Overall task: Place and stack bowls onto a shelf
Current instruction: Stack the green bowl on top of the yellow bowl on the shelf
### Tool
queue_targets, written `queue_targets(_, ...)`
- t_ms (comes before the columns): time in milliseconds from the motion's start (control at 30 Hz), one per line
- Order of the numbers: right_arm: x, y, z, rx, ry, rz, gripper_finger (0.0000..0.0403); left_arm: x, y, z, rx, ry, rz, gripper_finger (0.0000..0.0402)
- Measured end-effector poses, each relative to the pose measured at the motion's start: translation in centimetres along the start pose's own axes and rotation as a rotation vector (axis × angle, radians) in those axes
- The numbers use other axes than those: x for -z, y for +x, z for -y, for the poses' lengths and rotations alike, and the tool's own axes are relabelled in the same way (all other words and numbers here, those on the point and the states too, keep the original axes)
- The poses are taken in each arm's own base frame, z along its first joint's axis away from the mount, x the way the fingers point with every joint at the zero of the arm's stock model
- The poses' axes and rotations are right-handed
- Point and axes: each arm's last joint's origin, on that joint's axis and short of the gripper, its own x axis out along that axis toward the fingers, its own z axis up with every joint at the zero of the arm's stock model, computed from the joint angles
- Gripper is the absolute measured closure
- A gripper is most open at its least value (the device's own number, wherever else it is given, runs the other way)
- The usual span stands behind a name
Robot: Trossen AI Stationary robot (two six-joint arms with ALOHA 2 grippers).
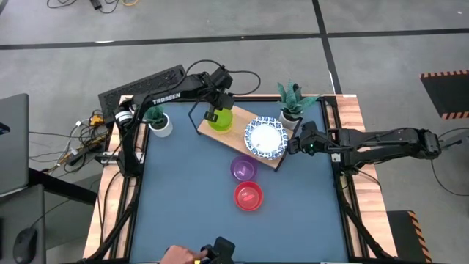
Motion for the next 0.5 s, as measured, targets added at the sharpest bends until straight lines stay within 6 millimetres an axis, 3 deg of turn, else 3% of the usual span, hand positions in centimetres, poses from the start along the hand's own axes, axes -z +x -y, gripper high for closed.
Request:
queue_targets(233,0.00,0.00,0.00,0.000,-0.002,0.000,0.0225,-0.07,0.00,0.04,0.001,-0.007,0.002,0.0391)
queue_targets(500,0.00,0.00,0.00,0.000,-0.002,-0.001,0.0225,-0.16,-0.02,0.08,-0.011,-0.019,-0.013,0.0312)
